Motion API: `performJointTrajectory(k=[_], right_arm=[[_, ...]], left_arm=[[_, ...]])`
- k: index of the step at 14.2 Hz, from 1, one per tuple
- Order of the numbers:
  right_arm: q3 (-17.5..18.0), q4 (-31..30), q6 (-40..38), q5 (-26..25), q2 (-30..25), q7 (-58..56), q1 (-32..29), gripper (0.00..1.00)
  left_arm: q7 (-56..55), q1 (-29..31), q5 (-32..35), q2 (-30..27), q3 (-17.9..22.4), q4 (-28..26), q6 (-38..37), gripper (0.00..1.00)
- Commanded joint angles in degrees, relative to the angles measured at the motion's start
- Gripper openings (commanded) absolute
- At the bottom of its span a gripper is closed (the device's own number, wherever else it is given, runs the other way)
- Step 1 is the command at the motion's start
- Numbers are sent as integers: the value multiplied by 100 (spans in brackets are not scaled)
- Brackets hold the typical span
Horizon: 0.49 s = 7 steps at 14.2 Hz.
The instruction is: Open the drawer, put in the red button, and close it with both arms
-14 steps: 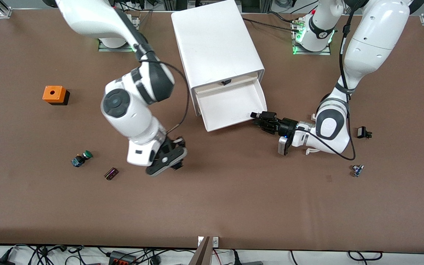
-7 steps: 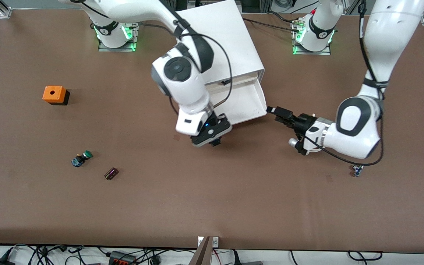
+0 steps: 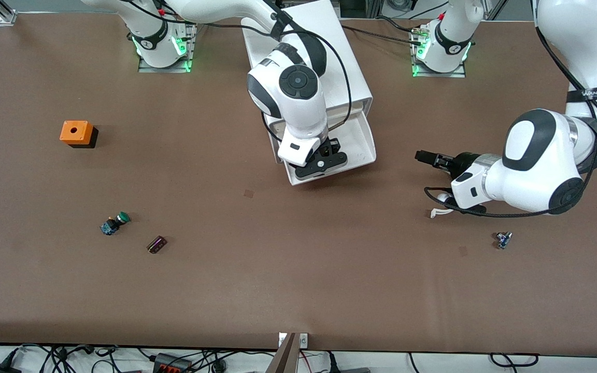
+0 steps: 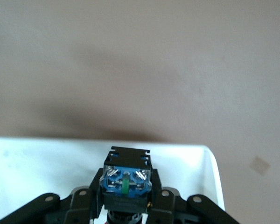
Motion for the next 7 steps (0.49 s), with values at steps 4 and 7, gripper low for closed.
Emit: performJointTrajectory(k=[4, 7], right_arm=[[-21, 197, -235, -8, 44, 116, 179, 0], [-21, 198, -287, -16, 97, 125, 407, 0]], left_arm=[[-203, -197, 2052, 210, -36, 353, 388, 100], [-247, -127, 1958, 526, -1, 484, 406, 100]])
